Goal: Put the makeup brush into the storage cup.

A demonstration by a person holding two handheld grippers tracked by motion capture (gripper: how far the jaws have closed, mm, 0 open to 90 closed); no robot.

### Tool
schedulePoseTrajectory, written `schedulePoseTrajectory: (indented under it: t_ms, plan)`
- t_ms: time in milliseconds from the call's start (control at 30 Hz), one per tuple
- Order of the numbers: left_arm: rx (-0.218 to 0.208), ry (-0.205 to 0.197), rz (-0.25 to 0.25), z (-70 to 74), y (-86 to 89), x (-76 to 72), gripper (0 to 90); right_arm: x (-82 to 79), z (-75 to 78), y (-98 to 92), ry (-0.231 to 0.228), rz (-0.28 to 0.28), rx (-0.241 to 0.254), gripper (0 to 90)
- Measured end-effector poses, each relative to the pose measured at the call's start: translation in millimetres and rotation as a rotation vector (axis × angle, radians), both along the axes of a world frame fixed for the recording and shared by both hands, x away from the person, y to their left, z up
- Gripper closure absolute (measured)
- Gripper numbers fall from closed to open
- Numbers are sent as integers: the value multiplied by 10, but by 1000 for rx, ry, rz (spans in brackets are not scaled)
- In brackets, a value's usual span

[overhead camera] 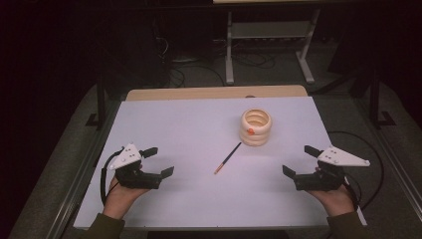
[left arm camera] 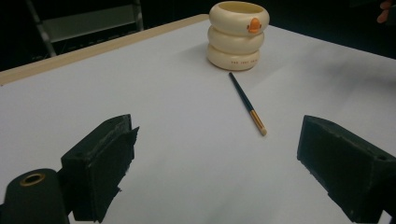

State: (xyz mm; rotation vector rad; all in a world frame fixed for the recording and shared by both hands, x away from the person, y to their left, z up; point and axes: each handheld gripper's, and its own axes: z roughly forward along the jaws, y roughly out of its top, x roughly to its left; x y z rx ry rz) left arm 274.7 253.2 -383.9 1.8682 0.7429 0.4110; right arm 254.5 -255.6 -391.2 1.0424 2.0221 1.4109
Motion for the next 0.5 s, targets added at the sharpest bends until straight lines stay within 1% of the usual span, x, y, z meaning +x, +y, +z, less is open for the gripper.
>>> schedulePoseTrajectory:
  t_ms: [133,167,267,300,400,500]
  plan:
    - [3,7,3,21,-27,17,103,19,3,10,3,2,2,0]
    - [12,7,3,32,-30,20,103,23,3,16,7,3,4,0]
    - [11,0,4,59,-54,28,103,36,3,30,7,8,-1,0]
    - [5,1,3,66,-66,29,103,38,4,37,8,10,0,0]
    - [8,2,1,82,-82,36,103,47,5,42,4,14,-2,0]
    - [6,5,-5,101,-124,64,103,50,12,40,10,13,6,0]
